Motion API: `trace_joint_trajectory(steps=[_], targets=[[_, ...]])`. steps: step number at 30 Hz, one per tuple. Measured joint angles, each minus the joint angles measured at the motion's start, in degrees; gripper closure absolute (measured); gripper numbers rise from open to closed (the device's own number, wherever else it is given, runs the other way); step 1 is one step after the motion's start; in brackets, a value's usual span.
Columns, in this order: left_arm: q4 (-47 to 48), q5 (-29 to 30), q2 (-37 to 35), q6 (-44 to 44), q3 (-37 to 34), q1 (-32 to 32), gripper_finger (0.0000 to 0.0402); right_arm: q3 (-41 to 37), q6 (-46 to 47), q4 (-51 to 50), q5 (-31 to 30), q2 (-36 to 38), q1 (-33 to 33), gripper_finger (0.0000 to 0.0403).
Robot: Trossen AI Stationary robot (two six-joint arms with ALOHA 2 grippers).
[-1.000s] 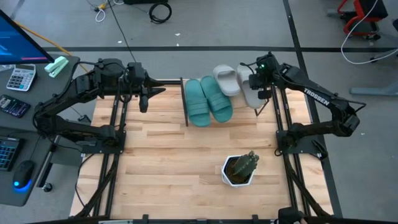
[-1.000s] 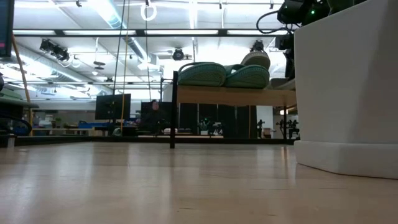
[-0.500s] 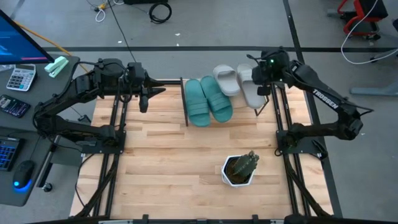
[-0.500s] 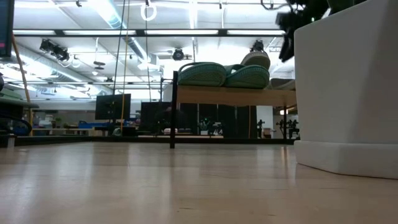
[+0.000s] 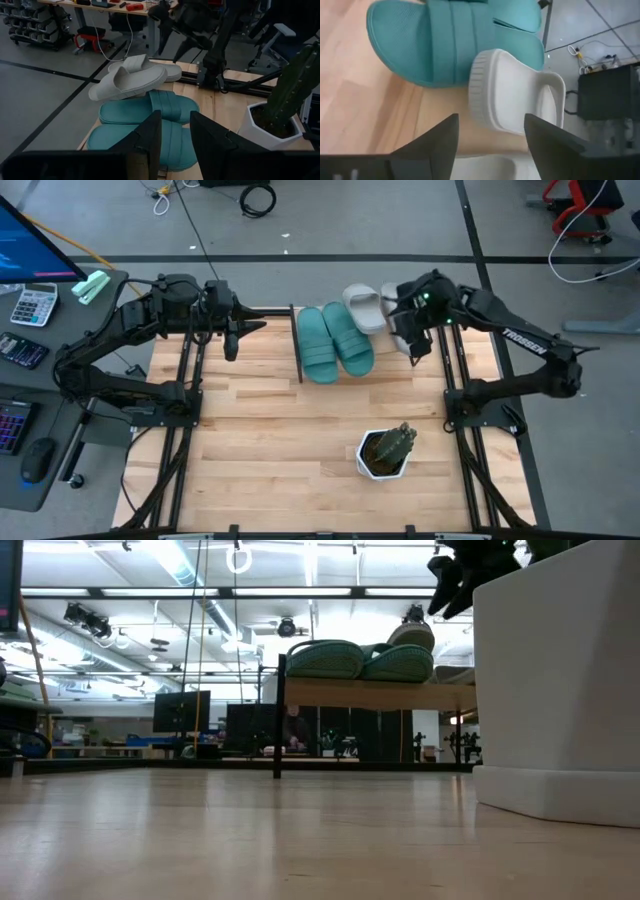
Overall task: Pick and place slides into the shelf
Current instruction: Adjust the slippers on the shelf
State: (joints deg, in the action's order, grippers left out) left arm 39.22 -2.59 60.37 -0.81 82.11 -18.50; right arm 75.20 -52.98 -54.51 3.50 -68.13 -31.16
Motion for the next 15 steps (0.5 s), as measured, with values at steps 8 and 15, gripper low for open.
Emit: trace_joint_trajectory(steps=[8,15], targets=[[0.00,0.01,0.01,-0.02,0.00,0.00,0.0294,-0.02,-2.56,0.70,-6.50,-3.43,5.14,0.0157],[0.02,0.00,0.01,0.01,0.00,0.00,0.0294,-0.04,-1.61,4.33,-9.54,-6.22,6.67,0.0158]])
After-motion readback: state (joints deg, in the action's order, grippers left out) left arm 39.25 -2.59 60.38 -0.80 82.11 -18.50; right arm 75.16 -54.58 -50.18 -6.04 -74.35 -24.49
